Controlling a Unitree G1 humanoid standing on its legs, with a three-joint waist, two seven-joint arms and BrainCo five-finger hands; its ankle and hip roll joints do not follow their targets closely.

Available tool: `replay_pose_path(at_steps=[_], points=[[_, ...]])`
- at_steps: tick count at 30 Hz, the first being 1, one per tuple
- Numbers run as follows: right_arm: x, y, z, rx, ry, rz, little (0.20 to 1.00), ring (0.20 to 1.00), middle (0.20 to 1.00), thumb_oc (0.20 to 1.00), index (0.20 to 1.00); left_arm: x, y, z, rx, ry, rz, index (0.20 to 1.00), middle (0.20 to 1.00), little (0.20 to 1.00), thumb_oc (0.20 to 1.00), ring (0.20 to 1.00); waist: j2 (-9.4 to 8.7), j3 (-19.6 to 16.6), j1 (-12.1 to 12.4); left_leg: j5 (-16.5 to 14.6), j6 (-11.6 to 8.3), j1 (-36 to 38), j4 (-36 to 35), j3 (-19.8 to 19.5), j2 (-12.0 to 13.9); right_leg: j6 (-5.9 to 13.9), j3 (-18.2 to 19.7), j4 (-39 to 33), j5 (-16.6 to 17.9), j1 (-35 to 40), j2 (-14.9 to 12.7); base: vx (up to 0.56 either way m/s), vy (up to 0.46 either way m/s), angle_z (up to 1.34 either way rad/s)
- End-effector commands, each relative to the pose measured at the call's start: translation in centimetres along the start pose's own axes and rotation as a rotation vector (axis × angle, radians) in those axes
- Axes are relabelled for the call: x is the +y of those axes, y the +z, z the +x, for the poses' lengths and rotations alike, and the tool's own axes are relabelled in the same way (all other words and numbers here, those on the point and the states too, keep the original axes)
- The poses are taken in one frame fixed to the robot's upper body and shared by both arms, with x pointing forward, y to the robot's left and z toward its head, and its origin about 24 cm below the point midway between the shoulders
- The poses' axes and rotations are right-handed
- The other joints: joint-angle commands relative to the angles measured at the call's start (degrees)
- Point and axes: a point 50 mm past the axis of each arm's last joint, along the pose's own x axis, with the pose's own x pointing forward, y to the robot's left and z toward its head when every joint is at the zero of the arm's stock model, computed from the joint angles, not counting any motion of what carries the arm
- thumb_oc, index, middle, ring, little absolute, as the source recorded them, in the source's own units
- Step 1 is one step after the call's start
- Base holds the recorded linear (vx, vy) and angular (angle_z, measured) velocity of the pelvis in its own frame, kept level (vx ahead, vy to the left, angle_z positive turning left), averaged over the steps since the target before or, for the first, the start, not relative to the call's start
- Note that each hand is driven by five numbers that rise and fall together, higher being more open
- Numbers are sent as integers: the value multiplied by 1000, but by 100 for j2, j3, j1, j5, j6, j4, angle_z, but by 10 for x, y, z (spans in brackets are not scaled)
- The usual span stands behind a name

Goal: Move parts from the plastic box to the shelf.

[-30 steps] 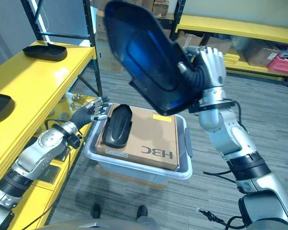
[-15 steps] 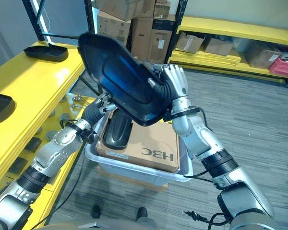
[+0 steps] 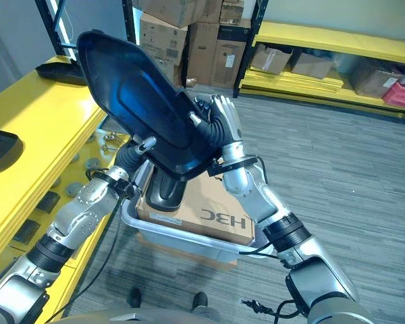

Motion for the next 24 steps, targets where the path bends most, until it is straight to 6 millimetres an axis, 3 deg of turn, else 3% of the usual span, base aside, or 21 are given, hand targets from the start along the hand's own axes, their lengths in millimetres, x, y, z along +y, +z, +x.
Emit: replay_pose_path(at_steps=[1,7,14,22,23,24], points=[[9,59,12,-256,23,233,200,200,200,200,200,-24,31,20,-176,-119,42,200,200,200,200,200,26,-27,119,-759,160,233,-14,22,-126,96,-199,76,-937,589,3,0,0,0],[33,68,3,-217,80,392,200,200,200,200,200,-32,44,19,-289,-98,-4,200,200,200,200,200,37,-19,164,-751,167,209,-14,-8,-141,86,-221,78,-932,584,-16,0,0,0],[50,81,-9,-219,201,655,200,200,200,200,200,-25,53,13,-415,-1,19,200,200,200,200,200,14,-8,227,-709,137,169,-14,-75,-142,75,-274,72,-909,580,-20,2,-3,4],[51,75,-23,-174,209,735,200,200,200,200,200,-10,60,2,-520,135,150,200,200,200,200,200,-16,-7,231,-705,160,170,-14,-82,-154,96,-253,87,-869,554,-56,9,36,2],[51,74,-24,-169,202,742,485,485,485,485,485,-8,61,1,-529,150,172,200,200,200,200,200,-19,-7,226,-708,165,175,-14,-76,-158,101,-243,90,-865,553,-61,11,48,-1],[50,73,-26,-159,188,742,1000,1000,1000,1000,1000,-8,62,0,-544,169,211,200,200,200,200,200,-20,-6,219,-715,175,182,-14,-67,-163,108,-230,97,-862,548,-72,16,88,-2]])
